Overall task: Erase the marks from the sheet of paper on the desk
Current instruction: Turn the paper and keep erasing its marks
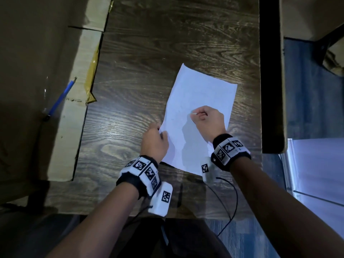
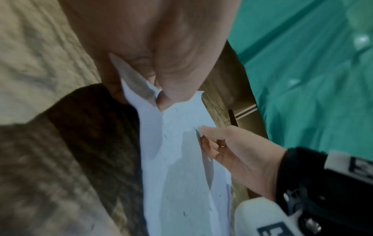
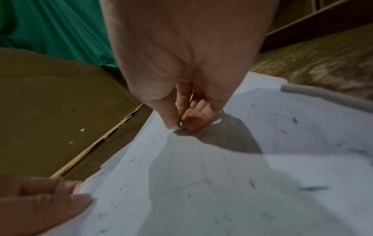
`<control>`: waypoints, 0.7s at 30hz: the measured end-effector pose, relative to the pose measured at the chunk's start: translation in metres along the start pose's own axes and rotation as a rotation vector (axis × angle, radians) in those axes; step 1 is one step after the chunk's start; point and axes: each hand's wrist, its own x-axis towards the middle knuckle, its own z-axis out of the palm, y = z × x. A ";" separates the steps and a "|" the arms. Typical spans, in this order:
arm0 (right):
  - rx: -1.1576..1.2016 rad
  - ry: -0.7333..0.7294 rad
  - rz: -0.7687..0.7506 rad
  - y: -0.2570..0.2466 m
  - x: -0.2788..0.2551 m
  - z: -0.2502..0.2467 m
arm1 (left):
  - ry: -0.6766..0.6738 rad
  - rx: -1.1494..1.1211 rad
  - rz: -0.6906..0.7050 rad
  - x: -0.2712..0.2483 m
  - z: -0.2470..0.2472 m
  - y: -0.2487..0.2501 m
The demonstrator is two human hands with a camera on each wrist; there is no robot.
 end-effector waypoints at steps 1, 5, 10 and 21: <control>-0.001 -0.027 -0.023 0.000 -0.005 0.001 | 0.009 -0.022 -0.018 -0.004 0.000 -0.005; -0.169 -0.154 -0.178 0.008 -0.038 0.008 | 0.116 -0.127 -0.068 -0.034 0.004 -0.026; -0.290 -0.265 -0.346 0.023 -0.070 0.017 | 0.156 0.230 0.232 -0.052 0.001 -0.040; -0.500 -0.350 -0.443 0.009 -0.085 0.034 | -0.269 0.858 0.567 0.012 -0.026 -0.051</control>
